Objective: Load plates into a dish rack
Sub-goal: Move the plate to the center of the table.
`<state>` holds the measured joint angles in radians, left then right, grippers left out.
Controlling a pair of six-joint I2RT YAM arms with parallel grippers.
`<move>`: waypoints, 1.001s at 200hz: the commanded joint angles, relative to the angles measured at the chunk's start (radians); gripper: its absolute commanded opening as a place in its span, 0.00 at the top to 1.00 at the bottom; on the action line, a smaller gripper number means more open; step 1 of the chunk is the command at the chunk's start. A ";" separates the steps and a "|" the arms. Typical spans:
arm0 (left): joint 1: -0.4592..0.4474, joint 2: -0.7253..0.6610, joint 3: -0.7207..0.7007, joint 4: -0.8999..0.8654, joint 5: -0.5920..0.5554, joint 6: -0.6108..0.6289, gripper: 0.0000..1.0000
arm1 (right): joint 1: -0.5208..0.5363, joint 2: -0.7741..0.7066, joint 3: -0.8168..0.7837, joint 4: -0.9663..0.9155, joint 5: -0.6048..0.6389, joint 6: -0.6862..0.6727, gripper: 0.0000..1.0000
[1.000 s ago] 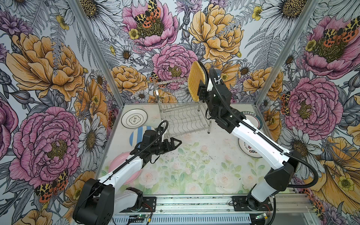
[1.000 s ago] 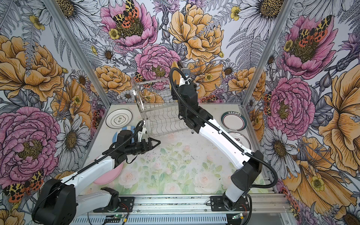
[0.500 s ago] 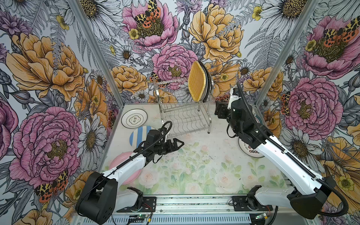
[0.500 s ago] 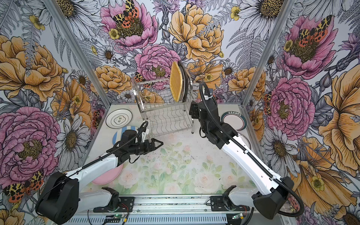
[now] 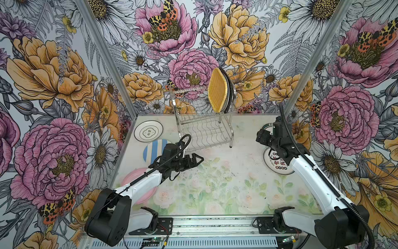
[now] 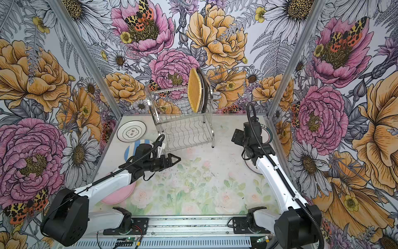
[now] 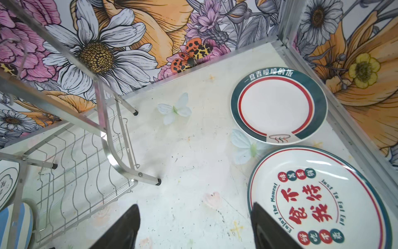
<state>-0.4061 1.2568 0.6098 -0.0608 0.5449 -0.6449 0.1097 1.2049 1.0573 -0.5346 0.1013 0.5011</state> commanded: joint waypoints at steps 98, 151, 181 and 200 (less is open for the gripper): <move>-0.017 0.076 0.047 0.067 0.010 0.035 0.01 | -0.482 0.276 -0.003 0.045 -0.018 -0.015 0.07; -0.019 0.096 0.067 0.070 0.032 0.036 0.01 | -0.562 0.489 0.127 0.077 -0.046 -0.032 0.05; -0.018 0.101 0.069 0.070 0.038 0.034 0.01 | -0.577 0.574 0.164 0.109 -0.100 -0.035 0.05; -0.019 0.101 0.070 0.070 0.037 0.033 0.01 | -0.579 0.622 0.182 0.121 -0.137 -0.035 0.05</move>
<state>-0.4171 1.3502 0.6586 -0.0124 0.5579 -0.6281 -0.4644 1.7805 1.1973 -0.4572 0.0219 0.4774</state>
